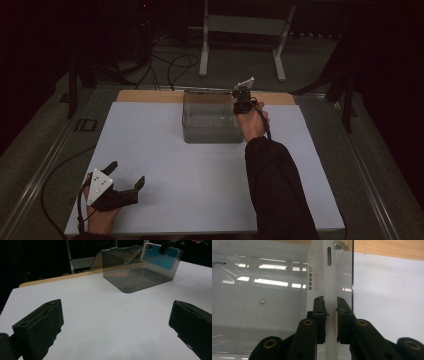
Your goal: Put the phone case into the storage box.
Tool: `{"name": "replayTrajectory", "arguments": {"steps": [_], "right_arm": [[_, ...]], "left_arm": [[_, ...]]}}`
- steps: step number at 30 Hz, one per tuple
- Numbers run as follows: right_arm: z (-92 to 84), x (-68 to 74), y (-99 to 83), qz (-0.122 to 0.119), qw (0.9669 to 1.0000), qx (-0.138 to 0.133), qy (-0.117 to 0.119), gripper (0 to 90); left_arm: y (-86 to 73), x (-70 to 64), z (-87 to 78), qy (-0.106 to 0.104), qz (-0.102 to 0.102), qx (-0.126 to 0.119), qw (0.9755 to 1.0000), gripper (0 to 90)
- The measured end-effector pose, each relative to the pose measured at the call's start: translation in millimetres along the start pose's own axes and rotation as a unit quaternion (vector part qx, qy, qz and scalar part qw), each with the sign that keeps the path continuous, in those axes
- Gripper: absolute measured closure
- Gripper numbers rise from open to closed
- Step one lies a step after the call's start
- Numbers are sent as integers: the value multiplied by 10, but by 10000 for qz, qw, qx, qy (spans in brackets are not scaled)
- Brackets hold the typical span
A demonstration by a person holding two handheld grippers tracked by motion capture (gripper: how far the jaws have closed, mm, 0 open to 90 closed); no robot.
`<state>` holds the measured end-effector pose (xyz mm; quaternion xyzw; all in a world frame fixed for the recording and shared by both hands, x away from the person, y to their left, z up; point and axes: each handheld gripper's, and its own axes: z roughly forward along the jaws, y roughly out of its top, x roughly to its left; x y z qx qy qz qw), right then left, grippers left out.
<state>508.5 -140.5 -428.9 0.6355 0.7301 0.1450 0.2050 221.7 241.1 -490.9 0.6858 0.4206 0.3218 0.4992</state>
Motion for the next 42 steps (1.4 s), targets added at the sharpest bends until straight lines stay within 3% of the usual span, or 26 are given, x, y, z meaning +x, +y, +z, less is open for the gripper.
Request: {"name": "replayTrajectory", "arguments": {"steps": [16, 25, 32, 36, 42], "right_arm": [[40, 53, -15, -133, 9997, 21, -202, 806], [35, 44, -24, -166, 9997, 73, -143, 803], [1, 27, -30, -208, 9998, 16, 2, 744], [-24, 29, -42, -353, 9993, -64, 88, 705], [-93, -5, -60, -359, 9986, -211, 339, 677]], "left_arm": [[-1, 1, 0, -3, -3, 4, 10000, 7], [-1, -4, 6, -14, 4, 9, 10000, 7], [-1, -6, 6, -13, 9, 13, 10000, 7], [-2, -8, 5, -13, 10, 16, 10000, 7], [-2, -8, 6, -14, 8, 14, 10000, 6]]}}
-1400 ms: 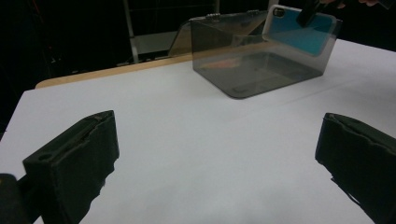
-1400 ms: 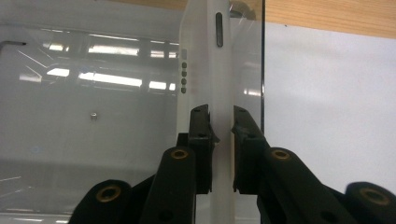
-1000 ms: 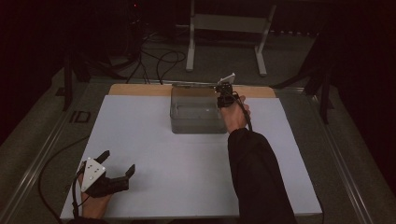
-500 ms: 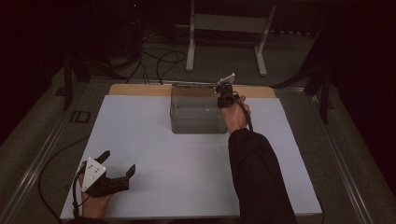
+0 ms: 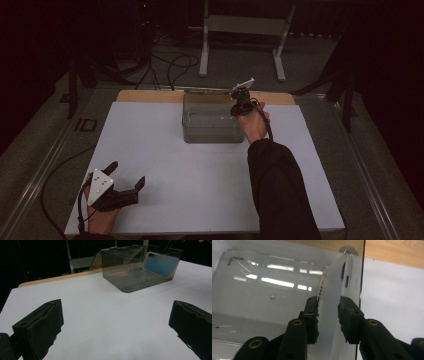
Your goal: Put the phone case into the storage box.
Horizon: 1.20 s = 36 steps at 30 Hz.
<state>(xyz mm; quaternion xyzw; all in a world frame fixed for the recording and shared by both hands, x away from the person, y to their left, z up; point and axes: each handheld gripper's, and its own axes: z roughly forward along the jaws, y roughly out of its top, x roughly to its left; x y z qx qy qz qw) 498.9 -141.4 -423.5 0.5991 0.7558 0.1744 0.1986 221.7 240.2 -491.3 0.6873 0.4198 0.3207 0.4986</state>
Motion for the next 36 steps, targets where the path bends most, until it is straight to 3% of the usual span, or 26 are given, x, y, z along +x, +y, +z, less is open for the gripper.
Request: {"name": "replayTrajectory", "arguments": {"steps": [3, 8, 17, 21, 22, 28, 36], "right_arm": [[-26, -21, -9, 0, 9999, -79, 96, 641], [-71, -41, -45, -222, 9987, -423, 167, 579], [-130, -51, -115, -365, 9957, -634, 561, 405], [-160, -46, -140, -461, 9947, -737, 557, 348], [-188, -38, -166, -482, 9944, -838, 418, 283], [-263, -61, -256, -461, 9924, -1070, 389, 145], [-392, -188, -424, -427, 9867, -1488, 493, 124]], "left_arm": [[0, -3, 2, 0, 5, 0, 10000, 7], [-2, -3, 6, 0, 14, 9, 10000, 7], [-5, -4, 10, 5, 14, 24, 10000, 7], [-8, -3, 16, 9, 13, 37, 10000, 7], [-8, -3, 17, 8, 13, 36, 10000, 7], [-10, -5, 23, 3, 19, 52, 10000, 6], [-11, -5, 32, 5, 5, 101, 9999, 7]]}}
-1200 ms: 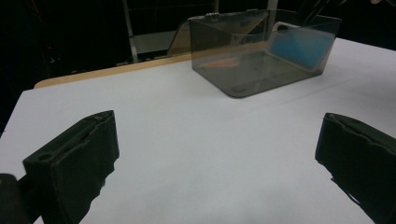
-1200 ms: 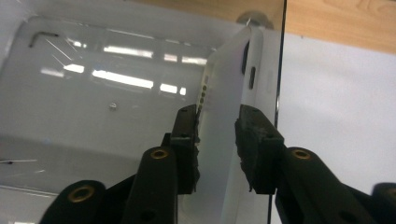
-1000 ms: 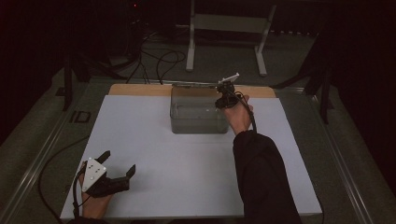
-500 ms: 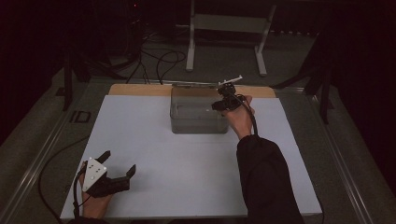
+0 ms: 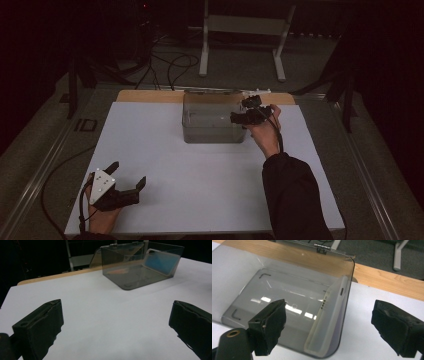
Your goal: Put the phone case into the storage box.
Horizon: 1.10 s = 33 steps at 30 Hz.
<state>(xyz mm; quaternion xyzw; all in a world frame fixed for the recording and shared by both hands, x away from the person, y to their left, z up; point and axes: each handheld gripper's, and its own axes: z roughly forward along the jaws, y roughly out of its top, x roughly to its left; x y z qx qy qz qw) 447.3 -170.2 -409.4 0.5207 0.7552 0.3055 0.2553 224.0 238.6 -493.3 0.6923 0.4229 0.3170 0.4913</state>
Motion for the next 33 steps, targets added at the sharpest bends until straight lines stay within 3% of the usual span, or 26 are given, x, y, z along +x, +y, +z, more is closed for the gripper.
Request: {"name": "replayTrajectory", "arguments": {"steps": [5, 20, 24, 33], "right_arm": [[-117, -72, -126, 14, 9996, -223, 150, 107], [-455, -177, -456, -94, 9988, -458, 174, 90], [-521, -204, -560, -10, 9983, -554, 201, 88], [-644, -263, -932, -112, 9969, -734, 271, 82]], "left_arm": [[-2, 1, 8, 23, -16, 39, 10000, 6], [-11, 21, 29, 30, -91, 177, 9998, 6], [-12, 22, 37, 23, -99, 220, 9997, 6], [-10, 38, 41, 30, -160, 273, 9995, 6]]}}
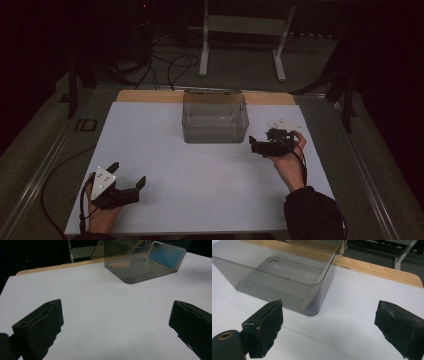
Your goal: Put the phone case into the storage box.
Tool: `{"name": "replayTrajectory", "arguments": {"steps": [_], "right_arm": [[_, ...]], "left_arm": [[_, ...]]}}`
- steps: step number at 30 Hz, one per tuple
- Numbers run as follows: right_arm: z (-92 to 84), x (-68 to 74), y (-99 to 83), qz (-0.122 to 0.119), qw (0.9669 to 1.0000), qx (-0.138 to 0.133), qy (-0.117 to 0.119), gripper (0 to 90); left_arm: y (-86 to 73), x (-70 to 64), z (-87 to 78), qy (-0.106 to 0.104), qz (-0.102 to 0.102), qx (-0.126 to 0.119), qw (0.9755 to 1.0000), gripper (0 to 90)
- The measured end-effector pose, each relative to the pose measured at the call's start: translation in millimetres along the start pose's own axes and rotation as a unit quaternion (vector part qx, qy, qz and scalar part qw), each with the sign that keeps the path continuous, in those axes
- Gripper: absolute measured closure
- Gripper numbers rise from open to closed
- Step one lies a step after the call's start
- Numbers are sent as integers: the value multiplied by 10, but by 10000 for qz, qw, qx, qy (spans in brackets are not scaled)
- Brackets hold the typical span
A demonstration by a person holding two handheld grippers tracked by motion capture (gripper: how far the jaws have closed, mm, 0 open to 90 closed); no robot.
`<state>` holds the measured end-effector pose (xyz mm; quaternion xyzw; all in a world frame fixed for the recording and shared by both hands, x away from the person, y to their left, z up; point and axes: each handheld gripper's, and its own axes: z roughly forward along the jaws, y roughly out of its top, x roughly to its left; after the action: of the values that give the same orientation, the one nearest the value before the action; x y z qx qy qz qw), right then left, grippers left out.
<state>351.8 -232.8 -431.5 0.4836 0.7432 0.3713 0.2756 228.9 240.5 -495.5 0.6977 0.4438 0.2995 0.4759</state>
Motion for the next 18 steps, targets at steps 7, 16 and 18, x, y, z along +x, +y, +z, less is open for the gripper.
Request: {"name": "replayTrajectory", "arguments": {"steps": [7, 16, 18], "right_arm": [[-201, 89, -138, -424, 9991, -40, -24, 82], [-378, -12, -398, -191, 9996, -189, 83, 83], [-439, -31, -465, -210, 9991, -345, 85, 83]], "left_arm": [[12, 33, -10, 47, -63, 17, 10000, 6], [31, 69, -30, 106, -117, -9, 9999, 6], [36, 70, -34, 108, -107, -22, 9999, 5]]}}
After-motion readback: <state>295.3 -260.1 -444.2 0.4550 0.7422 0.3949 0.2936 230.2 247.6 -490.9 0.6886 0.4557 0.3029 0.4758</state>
